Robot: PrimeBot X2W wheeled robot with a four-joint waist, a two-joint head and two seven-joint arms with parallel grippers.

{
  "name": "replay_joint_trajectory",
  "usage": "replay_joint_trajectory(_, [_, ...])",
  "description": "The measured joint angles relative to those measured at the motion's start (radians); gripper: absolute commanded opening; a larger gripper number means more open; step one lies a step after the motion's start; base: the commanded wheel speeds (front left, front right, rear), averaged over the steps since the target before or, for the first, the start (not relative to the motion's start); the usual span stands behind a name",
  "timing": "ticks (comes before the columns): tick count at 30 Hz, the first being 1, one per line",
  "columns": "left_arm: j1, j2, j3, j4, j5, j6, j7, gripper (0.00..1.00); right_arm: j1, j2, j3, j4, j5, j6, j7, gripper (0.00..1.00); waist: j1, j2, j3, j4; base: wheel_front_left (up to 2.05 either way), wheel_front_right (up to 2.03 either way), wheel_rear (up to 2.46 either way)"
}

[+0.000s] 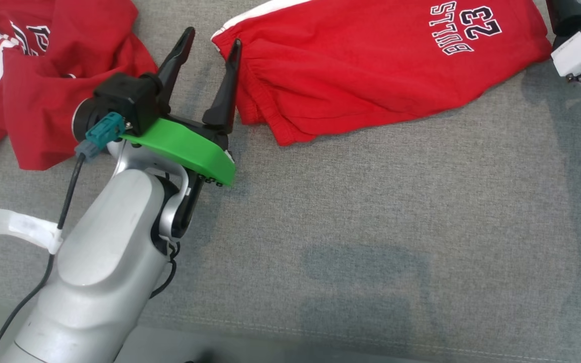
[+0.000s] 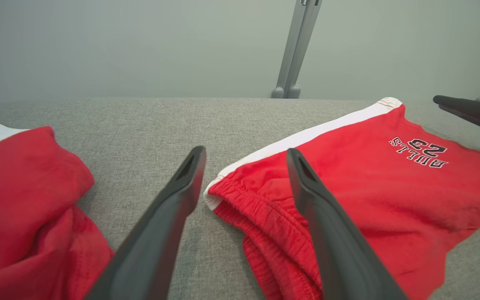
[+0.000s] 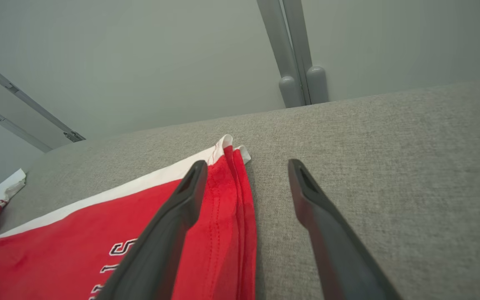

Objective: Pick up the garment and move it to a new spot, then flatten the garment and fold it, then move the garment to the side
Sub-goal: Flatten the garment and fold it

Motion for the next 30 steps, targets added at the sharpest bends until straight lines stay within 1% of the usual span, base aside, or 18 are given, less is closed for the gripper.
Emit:
replay_joint_trajectory(7, [0.032,-0.012,-0.027,-0.025,0.000,0.000,-0.005,1.00,0.018,0.001,-0.007,0.060,0.057,0.000,0.052,1.00,0.0000,0.0000,-0.018,0.018,0.00,0.00,0.00])
replay_joint_trajectory(11, [0.062,-0.012,-0.029,-0.032,0.000,0.000,-0.009,1.00,0.018,0.028,-0.003,0.082,0.105,0.000,0.097,1.00,0.0000,0.0000,-0.032,0.034,0.00,0.00,0.00])
replay_joint_trajectory(15, [0.074,-0.012,-0.027,-0.040,0.000,0.000,-0.012,1.00,0.018,0.030,-0.002,0.119,0.107,0.000,0.123,1.00,0.0000,0.0000,-0.046,0.041,0.00,0.00,0.00])
replay_joint_trajectory(21, [0.107,-0.010,-0.023,-0.055,0.000,0.000,-0.016,1.00,0.018,0.031,-0.003,0.150,0.107,0.000,0.129,1.00,0.0000,0.0000,-0.065,0.045,0.00,0.00,0.00])
replay_joint_trajectory(30, [0.124,-0.007,-0.023,-0.076,-0.002,0.000,-0.016,1.00,0.011,0.037,-0.010,0.218,0.165,-0.003,0.255,1.00,0.0000,0.0000,-0.079,0.043,0.00,0.00,0.00])
